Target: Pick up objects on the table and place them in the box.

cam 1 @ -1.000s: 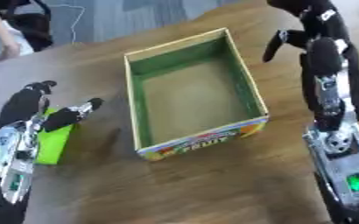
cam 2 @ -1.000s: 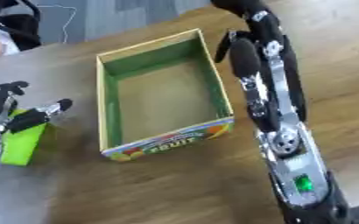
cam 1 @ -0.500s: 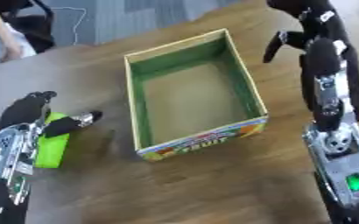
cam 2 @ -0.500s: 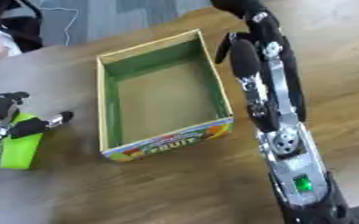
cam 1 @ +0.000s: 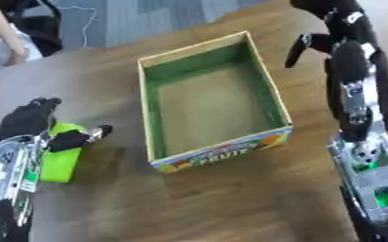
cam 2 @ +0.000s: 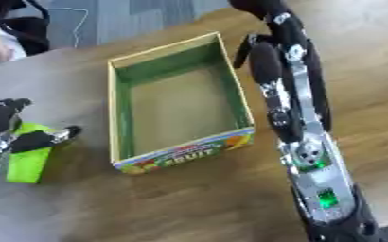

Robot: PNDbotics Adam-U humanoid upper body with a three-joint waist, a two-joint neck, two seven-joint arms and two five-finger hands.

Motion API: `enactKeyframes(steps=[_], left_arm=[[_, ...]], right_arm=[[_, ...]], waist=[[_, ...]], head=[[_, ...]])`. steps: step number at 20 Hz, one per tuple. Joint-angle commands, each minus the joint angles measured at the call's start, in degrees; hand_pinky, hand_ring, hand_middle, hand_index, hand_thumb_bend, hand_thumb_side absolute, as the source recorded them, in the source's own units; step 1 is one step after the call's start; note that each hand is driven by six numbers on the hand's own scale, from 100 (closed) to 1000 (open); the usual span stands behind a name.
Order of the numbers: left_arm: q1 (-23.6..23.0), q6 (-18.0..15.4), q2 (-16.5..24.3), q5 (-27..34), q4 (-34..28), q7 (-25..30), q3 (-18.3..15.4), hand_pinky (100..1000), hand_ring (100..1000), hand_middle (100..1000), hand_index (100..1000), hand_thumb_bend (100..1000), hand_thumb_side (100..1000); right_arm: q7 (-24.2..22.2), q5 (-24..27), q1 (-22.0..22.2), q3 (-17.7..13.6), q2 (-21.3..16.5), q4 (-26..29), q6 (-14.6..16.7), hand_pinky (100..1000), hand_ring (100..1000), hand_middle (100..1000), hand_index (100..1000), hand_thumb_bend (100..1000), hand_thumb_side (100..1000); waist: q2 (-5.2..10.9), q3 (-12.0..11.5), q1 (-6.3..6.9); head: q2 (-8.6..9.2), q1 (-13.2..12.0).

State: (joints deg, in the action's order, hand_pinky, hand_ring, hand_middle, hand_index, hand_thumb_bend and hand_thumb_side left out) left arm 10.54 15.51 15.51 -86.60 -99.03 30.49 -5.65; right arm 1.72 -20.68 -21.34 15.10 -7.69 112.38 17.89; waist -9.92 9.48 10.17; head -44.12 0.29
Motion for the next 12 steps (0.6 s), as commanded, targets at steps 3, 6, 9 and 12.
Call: enactKeyframes(steps=[3, 6, 9, 12], left_arm=[[-0.9, -1.64, 0.8, -0.66, -0.42, 4.55, 0.63, 542, 694, 813, 985, 1000, 682], [-1.56, -2.18, 0.25, -0.5, -0.28, 6.83, 0.9, 497, 635, 778, 958, 1000, 699], [-1.99, -2.21, -0.28, -0.4, -0.4, 7.55, 0.97, 487, 624, 773, 940, 985, 694], [-2.29, -1.81, -0.7, -0.34, -0.21, 7.26, 1.1, 400, 539, 690, 887, 1000, 582]], right_arm=[[0.03, 0.09, -0.37, -0.3, -0.39, 0.7, -0.02, 338, 844, 795, 949, 382, 1000], [0.05, 0.12, -0.41, -0.33, -0.44, 0.72, -0.02, 337, 846, 796, 950, 384, 1000], [0.08, 0.14, -0.46, -0.37, -0.45, 0.73, -0.03, 337, 846, 796, 950, 386, 1000], [0.09, 0.15, -0.52, -0.39, -0.44, 0.74, -0.04, 336, 846, 797, 949, 388, 1000]], waist=[[0.63, -0.13, -0.21], [0.45, -0.22, -0.23], [0.36, -0.32, -0.29], [0.3, -0.33, -0.38]], head=[[0.0, -0.67], [0.0, -0.75], [0.0, -0.78], [0.0, -0.77]])
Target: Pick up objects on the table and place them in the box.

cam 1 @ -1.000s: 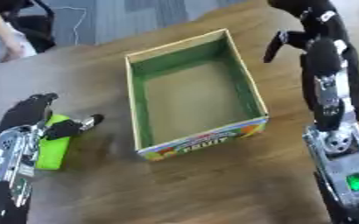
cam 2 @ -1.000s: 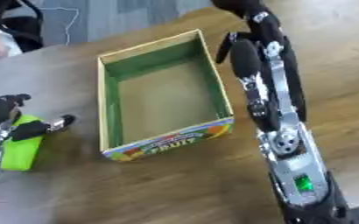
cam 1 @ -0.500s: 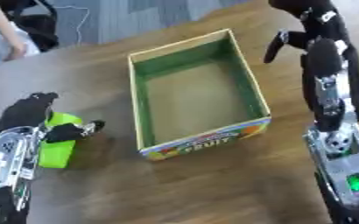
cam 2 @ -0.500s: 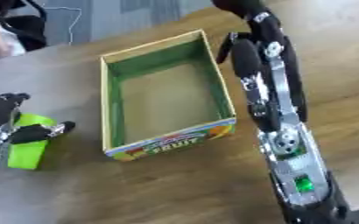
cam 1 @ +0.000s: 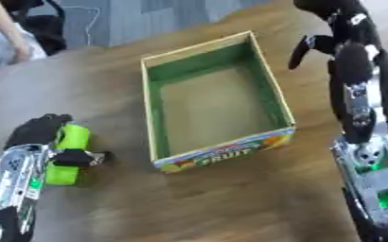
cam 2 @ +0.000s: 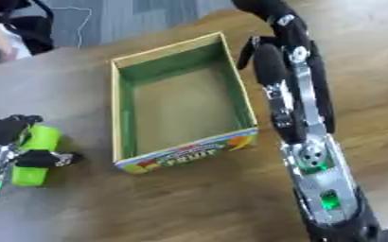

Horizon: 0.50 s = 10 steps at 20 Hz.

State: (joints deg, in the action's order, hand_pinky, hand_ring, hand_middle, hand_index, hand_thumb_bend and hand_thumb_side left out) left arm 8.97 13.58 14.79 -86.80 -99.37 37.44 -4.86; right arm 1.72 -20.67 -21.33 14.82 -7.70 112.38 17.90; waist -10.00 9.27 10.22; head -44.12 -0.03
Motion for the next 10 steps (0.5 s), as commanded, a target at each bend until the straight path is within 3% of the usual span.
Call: enactKeyframes(steps=[1, 4, 5, 8, 9, 10], left_arm=[[-0.86, 0.39, -0.15, -0.09, 0.21, -0.09, 0.35, 348, 494, 641, 861, 983, 545], [-1.34, 1.66, -0.78, 0.13, 0.03, -3.57, 0.55, 138, 395, 539, 820, 946, 404], [-1.55, 1.79, -1.04, 0.68, 0.26, -4.58, 0.76, 129, 395, 539, 821, 941, 396], [-2.12, 1.22, -1.52, 3.59, 1.07, -7.04, 1.2, 100, 356, 496, 762, 751, 243], [-2.23, 0.84, -1.67, 4.69, 0.86, -8.77, 1.24, 100, 367, 469, 688, 585, 176], [-2.38, 0.53, -1.73, 5.72, 0.67, -11.03, 1.2, 100, 364, 442, 606, 354, 100]], right_arm=[[0.1, 0.13, -0.57, -0.11, -0.43, 0.74, -0.05, 336, 846, 797, 949, 389, 1000], [0.11, 0.14, -0.71, -0.13, -0.4, 0.77, -0.07, 335, 846, 797, 948, 391, 1000], [0.12, 0.14, -0.76, -0.14, -0.38, 0.78, -0.07, 335, 846, 797, 948, 391, 1000], [0.16, 0.16, -0.89, -0.19, -0.34, 0.81, -0.09, 335, 846, 797, 948, 391, 1000], [0.17, 0.16, -0.9, -0.21, -0.32, 0.81, -0.1, 335, 846, 797, 948, 391, 1000], [0.18, 0.15, -0.91, -0.22, -0.31, 0.81, -0.11, 335, 846, 797, 948, 391, 1000]], waist=[[0.35, -0.11, -0.47], [0.25, -0.05, -0.61], [0.23, -0.03, -0.67], [0.2, -0.03, -0.84], [0.22, -0.06, -0.88], [0.22, -0.09, -0.91]], head=[[0.0, -0.46], [0.0, -0.45], [0.0, -0.48], [0.0, -0.5], [0.0, -0.5], [0.0, -0.49]])
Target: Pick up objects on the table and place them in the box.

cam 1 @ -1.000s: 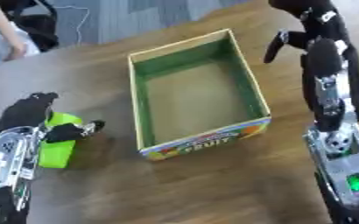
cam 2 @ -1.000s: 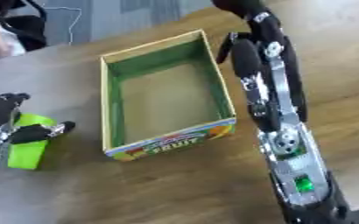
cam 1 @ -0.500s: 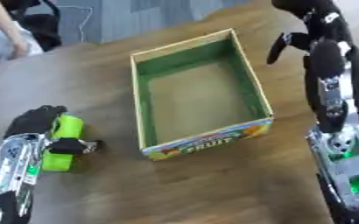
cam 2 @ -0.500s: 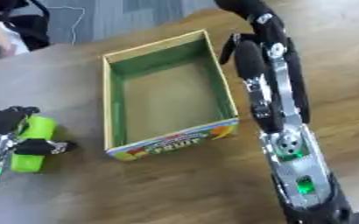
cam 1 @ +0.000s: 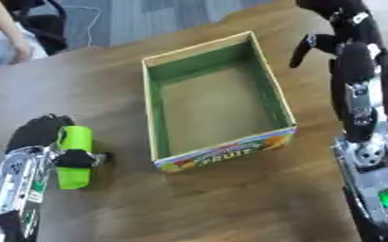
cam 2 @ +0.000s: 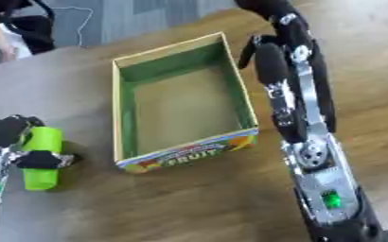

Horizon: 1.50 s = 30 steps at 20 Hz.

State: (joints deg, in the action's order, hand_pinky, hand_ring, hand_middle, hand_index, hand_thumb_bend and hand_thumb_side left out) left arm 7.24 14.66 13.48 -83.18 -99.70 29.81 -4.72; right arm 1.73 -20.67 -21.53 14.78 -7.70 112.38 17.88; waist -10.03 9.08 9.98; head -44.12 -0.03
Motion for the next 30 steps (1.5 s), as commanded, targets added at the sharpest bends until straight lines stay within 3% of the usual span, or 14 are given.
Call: enactKeyframes(steps=[1, 2, 4, 6, 7, 13, 19, 22, 27, 30], left_arm=[[-0.67, -0.64, -0.52, 2.9, 0.36, -6.63, 0.88, 100, 338, 419, 555, 231, 100], [-0.83, -0.54, -0.61, 3.67, 0.18, -9.72, 0.78, 100, 331, 411, 545, 215, 100], [-0.97, -0.04, -0.79, 5.18, 0.21, -15.76, 0.64, 100, 233, 310, 400, 100, 100], [-0.97, 0.48, -1.09, 7.37, 0.1, -21.88, 0.52, 100, 164, 242, 322, 100, 100], [-0.8, 0.56, -1.35, 8.87, -0.11, -25.21, 0.46, 100, 129, 202, 231, 100, 100], [-0.09, -2.94, -2.49, 17.05, 1.75, -41.73, 0.27, 100, 100, 151, 175, 100, 100], [0.43, -13.47, -3.22, 26.28, 2.82, -59.41, -0.46, 100, 100, 126, 165, 100, 100], [1.25, -17.23, -3.36, 28.77, 3.71, -64.08, -1.39, 100, 100, 125, 168, 100, 100], [5.31, -18.27, -0.71, 32.08, -0.38, -67.18, -3.48, 100, 100, 128, 175, 100, 100], [9.06, -17.71, 3.46, 41.49, -3.64, -66.28, -2.04, 100, 100, 134, 178, 100, 100]], right_arm=[[0.17, 0.15, -0.69, -0.19, -0.28, 0.81, -0.11, 334, 846, 797, 948, 392, 1000], [0.17, 0.14, -0.69, -0.2, -0.26, 0.81, -0.12, 334, 846, 797, 948, 392, 1000], [0.19, 0.13, -0.66, -0.23, -0.23, 0.82, -0.13, 334, 846, 798, 948, 391, 1000], [0.28, 0.12, -0.64, -0.32, -0.19, 0.85, -0.15, 335, 846, 798, 948, 388, 1000], [0.33, 0.11, -0.61, -0.36, -0.15, 0.86, -0.16, 335, 845, 798, 948, 387, 1000], [0.38, 0.13, -0.48, -0.39, -0.03, 0.91, -0.17, 335, 846, 797, 949, 385, 1000], [0.42, 0.2, -0.31, -0.44, -0.01, 0.9, -0.19, 333, 846, 798, 950, 384, 1000], [0.44, 0.21, -0.24, -0.47, 0.01, 0.87, -0.2, 333, 846, 798, 950, 385, 1000], [0.48, 0.18, 0.05, -0.52, 0.16, 0.77, -0.24, 334, 846, 798, 950, 382, 1000], [0.35, 0.22, 0.22, -0.38, 0.32, 0.64, -0.23, 335, 846, 798, 949, 381, 1000]], waist=[[0.27, 0.05, -0.7], [0.27, 0.03, -0.73], [0.3, 0.01, -0.75], [0.32, 0.0, -0.77], [0.34, -0.06, -0.78], [0.38, -0.29, -0.75], [0.37, -0.61, -0.65], [0.37, -0.8, -0.68], [0.9, -1.06, -0.8], [1.37, -0.85, -0.81]], head=[[0.0, -0.46], [0.0, -0.47], [0.0, -0.51], [0.0, -0.49], [0.0, -0.5], [0.0, -0.53], [0.0, -0.44], [0.0, -0.34], [0.0, -0.24], [0.0, -0.54]])
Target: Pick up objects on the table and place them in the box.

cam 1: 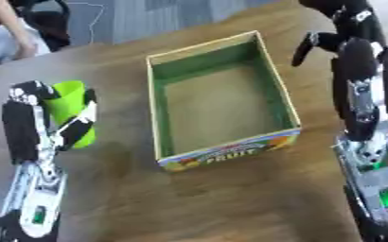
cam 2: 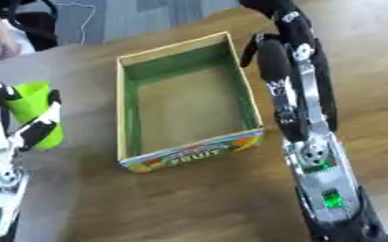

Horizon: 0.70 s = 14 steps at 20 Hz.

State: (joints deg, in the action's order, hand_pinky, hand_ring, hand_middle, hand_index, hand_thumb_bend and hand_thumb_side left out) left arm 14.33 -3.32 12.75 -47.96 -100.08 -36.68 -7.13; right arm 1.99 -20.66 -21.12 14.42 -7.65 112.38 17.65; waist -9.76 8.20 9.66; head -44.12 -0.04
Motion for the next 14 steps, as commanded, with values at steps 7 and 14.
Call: enactKeyframes(steps=[7, 14], left_arm=[[9.62, -0.78, 14.36, 23.17, -3.99, 6.65, 4.44, 100, 100, 135, 184, 100, 100], [15.17, -1.37, 16.94, 28.51, 0.59, 12.22, 7.95, 100, 100, 150, 195, 100, 100]], right_arm=[[-0.39, 0.46, -0.04, 0.45, 0.43, 0.27, 0.08, 337, 845, 798, 947, 383, 1000], [-1.18, 0.78, 0.2, 1.14, 0.37, -0.07, 0.29, 339, 844, 798, 947, 379, 1000]], waist=[[2.36, 1.68, -0.29], [3.39, 3.25, 0.78]], head=[[0.0, -1.15], [0.0, -1.04]])
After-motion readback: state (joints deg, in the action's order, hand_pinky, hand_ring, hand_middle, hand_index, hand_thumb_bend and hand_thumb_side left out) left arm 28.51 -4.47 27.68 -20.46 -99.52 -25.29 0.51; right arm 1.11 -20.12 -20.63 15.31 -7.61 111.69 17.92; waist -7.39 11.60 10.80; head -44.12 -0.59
